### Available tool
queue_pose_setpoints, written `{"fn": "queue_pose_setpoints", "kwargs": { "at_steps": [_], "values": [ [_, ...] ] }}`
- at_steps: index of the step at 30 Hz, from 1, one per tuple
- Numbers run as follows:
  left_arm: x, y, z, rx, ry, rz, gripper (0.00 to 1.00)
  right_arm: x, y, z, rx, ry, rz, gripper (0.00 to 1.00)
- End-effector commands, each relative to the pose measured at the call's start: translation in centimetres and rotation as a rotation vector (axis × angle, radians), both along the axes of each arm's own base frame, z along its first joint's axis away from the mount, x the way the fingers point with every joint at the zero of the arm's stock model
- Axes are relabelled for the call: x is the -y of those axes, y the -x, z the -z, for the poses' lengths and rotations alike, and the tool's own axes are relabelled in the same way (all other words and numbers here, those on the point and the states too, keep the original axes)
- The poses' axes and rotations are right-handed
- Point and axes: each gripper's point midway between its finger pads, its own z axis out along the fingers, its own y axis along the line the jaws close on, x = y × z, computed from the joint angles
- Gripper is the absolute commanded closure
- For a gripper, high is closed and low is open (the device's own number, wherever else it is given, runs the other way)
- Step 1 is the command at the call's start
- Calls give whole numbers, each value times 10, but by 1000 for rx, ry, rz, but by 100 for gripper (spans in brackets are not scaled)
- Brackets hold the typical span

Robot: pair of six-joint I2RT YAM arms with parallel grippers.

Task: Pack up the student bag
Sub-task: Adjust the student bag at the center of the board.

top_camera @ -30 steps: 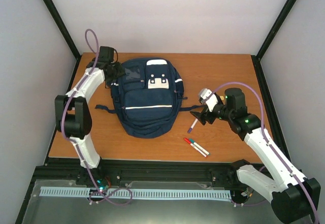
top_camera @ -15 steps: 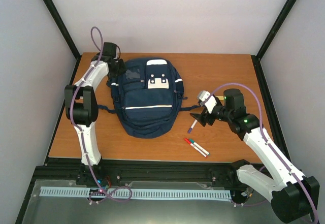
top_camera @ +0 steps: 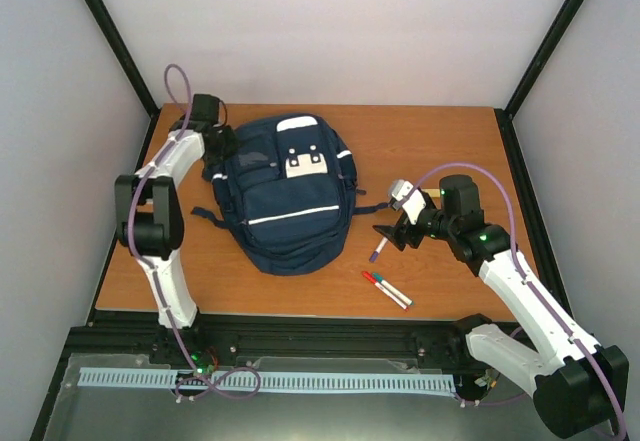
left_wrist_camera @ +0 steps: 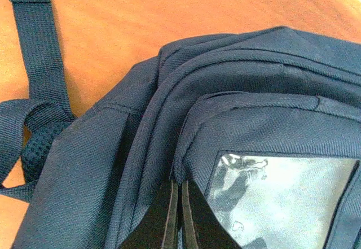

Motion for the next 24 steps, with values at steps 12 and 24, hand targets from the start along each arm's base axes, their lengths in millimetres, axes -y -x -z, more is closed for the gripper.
{"fn": "queue_pose_setpoints", "kwargs": {
  "at_steps": [12,24],
  "values": [
    [-63,122,-36,-47,-2,-309,73,-1,0,-6,12,-12,-11,12],
    [113,146,-160,314,-143,461,43,20,-17,26,-165,193,73,32]
  ]
}}
